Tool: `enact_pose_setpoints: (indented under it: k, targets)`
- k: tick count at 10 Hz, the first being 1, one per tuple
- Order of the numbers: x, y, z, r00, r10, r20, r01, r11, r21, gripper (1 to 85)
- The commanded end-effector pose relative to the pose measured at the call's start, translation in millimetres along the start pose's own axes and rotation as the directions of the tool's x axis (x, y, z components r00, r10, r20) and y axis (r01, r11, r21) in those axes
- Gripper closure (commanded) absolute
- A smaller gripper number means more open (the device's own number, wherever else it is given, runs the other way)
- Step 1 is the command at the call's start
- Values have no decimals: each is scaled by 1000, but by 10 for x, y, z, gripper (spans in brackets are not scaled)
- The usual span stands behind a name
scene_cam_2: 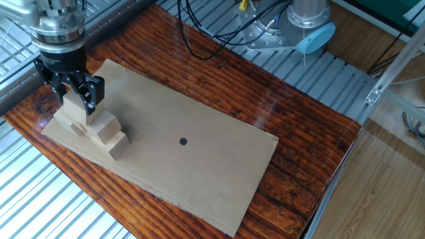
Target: Stack the blocks into a pyramid shape
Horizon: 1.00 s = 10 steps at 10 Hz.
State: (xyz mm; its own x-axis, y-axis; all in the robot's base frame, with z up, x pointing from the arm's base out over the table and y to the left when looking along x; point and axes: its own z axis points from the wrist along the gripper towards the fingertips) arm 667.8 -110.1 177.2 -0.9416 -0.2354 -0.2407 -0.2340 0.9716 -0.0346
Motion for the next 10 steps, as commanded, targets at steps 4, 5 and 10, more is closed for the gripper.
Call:
enact_pose_setpoints:
  k: [4, 5, 10]
  targets:
    - [5, -20, -13, 1000, -7, -1, 7, 1000, 3, 300]
    - [-13, 35, -15, 1000, 11, 6, -11, 1000, -18, 300]
    - [-35, 106, -11, 999, 44, 17, -43, 998, -49, 293]
